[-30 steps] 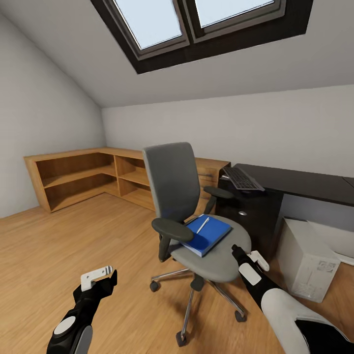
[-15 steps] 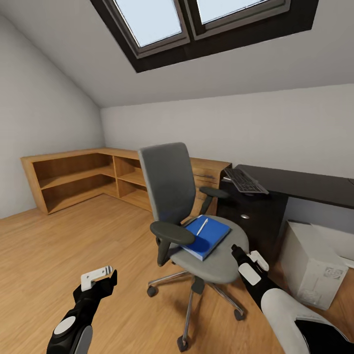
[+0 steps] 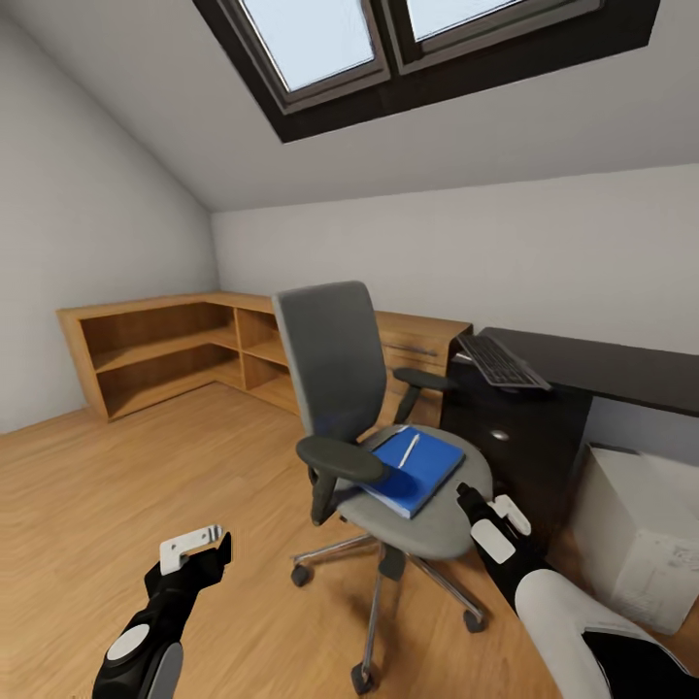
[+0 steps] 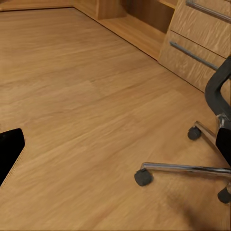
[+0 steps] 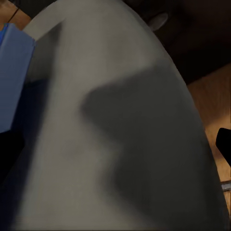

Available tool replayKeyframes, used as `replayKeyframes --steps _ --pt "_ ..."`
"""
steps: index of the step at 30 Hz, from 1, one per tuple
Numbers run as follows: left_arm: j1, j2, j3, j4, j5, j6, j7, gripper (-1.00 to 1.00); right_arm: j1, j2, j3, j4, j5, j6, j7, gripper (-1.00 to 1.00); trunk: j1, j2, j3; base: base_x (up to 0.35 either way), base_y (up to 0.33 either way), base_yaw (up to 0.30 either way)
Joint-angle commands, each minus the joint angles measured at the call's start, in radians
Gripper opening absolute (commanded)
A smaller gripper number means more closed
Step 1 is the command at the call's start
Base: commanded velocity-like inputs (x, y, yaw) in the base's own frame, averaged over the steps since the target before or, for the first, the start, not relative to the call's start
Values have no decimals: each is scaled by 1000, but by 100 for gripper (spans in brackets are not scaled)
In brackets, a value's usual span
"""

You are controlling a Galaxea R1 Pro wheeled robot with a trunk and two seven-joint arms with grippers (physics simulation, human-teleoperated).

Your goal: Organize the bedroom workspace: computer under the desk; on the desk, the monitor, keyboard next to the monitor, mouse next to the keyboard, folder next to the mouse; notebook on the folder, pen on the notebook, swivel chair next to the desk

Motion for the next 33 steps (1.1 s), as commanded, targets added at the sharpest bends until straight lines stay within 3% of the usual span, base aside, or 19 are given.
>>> replayKeyframes --steps 1,21,33 --pt "0 -1 -2 -1 10 4 6 100 0 0 0 -1 -9 -3 -1 100 0 0 -1 170 0 244" --pt "0 -1 -29 9 8 3 5 100 0 0 0 -1 -9 -5 -1 100 0 0 -1 301 27 242" --pt "0 -1 -42 10 8 3 5 100 0 0 0 -1 -9 -5 -1 100 0 0 -1 322 88 89"
